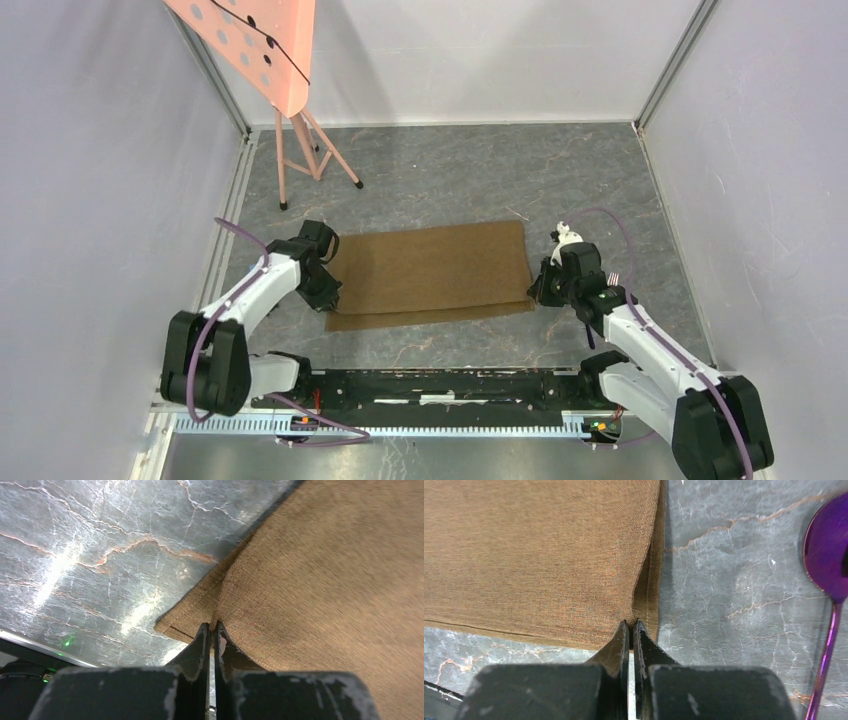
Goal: Fold the napkin into a case and place the utensils inside
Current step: Fold and flatten the napkin at the center of the board, then smooth out the rectangle-folded napkin at the center of the board.
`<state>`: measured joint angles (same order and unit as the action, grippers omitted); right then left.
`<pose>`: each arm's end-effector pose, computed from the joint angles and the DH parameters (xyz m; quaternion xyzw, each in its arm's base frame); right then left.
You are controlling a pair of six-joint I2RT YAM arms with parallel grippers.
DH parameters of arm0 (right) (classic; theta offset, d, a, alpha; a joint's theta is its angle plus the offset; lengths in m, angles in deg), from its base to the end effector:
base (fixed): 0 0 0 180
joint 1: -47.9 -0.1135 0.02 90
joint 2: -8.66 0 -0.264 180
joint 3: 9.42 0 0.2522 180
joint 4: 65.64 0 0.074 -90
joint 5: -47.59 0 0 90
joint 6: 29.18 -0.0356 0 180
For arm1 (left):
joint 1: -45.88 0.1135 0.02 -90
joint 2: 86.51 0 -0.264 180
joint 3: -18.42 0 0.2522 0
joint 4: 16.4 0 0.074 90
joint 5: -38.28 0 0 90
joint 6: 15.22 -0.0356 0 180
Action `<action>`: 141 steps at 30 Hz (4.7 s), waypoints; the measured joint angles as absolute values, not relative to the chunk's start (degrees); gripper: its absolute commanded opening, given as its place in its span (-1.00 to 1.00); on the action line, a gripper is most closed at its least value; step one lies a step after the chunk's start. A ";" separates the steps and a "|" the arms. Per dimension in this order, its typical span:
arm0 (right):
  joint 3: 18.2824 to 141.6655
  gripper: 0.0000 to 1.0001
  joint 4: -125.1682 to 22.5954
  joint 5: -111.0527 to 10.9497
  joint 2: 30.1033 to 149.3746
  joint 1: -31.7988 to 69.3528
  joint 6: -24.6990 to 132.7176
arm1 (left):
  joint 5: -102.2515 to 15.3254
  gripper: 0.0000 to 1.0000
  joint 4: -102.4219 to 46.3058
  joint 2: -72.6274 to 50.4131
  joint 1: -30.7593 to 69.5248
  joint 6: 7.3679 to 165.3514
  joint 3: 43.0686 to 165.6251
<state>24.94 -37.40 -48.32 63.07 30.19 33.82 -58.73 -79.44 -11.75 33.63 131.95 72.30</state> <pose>0.1666 0.0571 0.1600 0.0573 0.9317 0.1798 0.3105 0.1942 -0.0377 0.1696 -0.3838 0.9199 0.0200 0.0783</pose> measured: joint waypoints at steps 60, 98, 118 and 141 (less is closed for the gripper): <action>25.16 -1.00 -31.65 -52.89 61.21 30.19 34.93 | -56.06 -0.95 -82.76 -23.31 33.63 132.01 65.56; 25.86 0.09 -33.55 -51.84 63.31 30.19 37.91 | -56.06 0.31 -83.90 -25.74 33.63 132.49 63.95; 36.17 0.89 -58.73 -68.06 84.67 30.52 35.39 | -42.69 1.00 -57.49 -22.75 36.21 128.62 69.91; 48.06 0.96 -80.44 -77.90 112.73 39.41 30.63 | -44.81 1.00 -35.35 -1.81 47.10 127.68 72.17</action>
<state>48.06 -80.44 -77.90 112.73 39.41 30.63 -44.81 -35.35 -1.81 47.10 127.68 72.17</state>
